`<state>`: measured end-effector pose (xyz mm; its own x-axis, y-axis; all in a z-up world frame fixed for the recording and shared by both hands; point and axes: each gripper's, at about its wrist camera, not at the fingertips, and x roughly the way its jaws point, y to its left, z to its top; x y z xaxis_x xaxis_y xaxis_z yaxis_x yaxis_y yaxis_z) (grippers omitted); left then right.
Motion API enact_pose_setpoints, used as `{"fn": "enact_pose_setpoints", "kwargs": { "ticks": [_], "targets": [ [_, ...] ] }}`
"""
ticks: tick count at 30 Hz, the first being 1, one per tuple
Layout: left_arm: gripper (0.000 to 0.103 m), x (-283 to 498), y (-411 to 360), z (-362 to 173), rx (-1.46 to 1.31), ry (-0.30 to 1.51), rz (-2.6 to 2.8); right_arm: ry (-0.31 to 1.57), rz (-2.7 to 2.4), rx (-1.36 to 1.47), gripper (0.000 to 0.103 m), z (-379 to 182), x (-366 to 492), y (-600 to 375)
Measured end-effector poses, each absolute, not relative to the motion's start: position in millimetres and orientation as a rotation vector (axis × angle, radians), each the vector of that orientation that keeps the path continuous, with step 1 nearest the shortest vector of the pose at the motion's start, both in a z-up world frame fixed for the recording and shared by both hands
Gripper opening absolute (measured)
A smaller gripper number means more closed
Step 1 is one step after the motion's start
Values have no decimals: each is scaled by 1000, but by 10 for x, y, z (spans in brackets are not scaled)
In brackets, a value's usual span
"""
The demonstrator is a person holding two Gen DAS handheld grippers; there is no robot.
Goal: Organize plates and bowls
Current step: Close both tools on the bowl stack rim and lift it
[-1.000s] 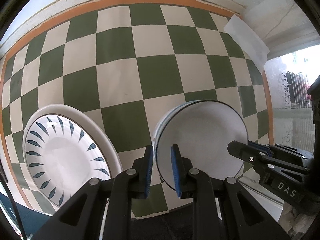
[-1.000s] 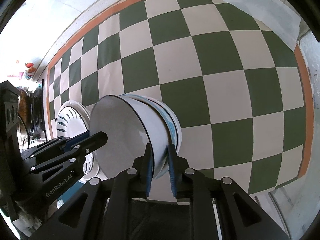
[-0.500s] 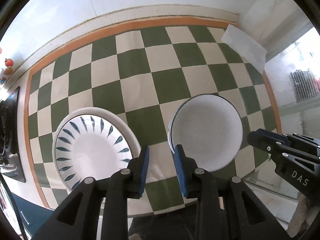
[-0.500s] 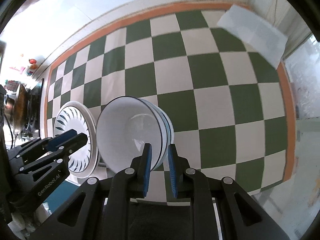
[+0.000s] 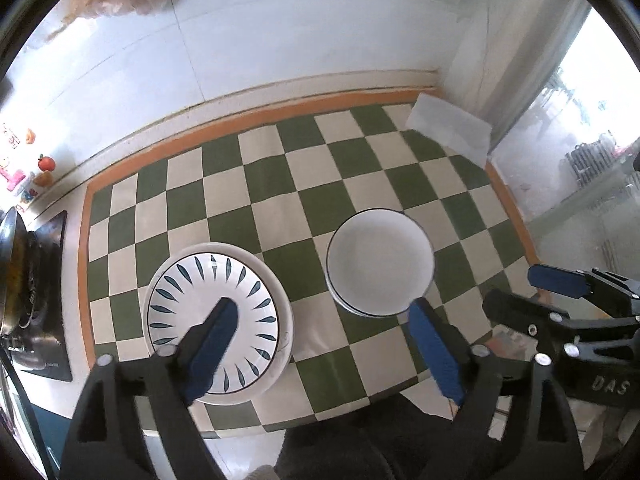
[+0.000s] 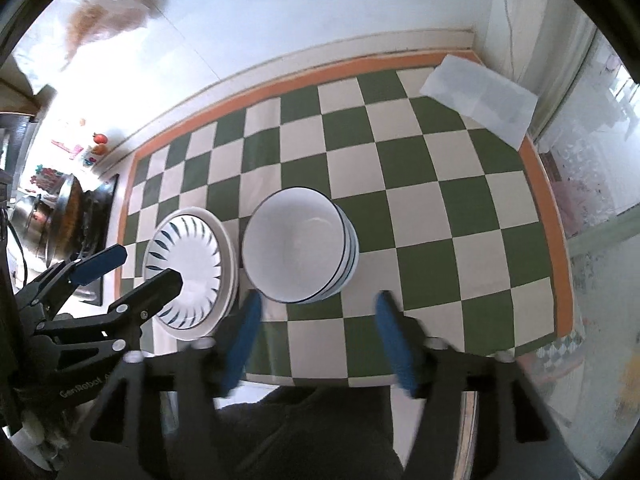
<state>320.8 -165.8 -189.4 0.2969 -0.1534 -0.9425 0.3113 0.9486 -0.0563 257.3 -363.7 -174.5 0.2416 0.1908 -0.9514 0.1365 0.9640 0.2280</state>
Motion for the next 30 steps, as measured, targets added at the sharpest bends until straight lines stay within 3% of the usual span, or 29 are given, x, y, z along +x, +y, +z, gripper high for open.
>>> {"fn": "enact_pose_setpoints", "kwargs": {
  "ticks": [2, 6, 16, 22, 30],
  "targets": [
    [95, 3174, -1637, -1821, 133, 1222, -319, 1311, 34, 294, 80, -1631, 2495, -3625],
    [97, 3107, -1584, -1681, 79, 1205, -351, 1259, 10, 261, 86, -1378, 2346, -3589],
    [97, 3118, -1595, -1567, 52, 1083, -371, 1191, 1, 262, 90, -1073, 2191, -3598],
    [97, 3410, -1600, -1839, -23, 1146, -445, 1230, 9, 348, 90, -1401, 2351, -3767],
    [96, 3849, -1772, -2485, 28, 1330, -453, 1348, 29, 489, 90, -2293, 2742, -4000]
  ]
}}
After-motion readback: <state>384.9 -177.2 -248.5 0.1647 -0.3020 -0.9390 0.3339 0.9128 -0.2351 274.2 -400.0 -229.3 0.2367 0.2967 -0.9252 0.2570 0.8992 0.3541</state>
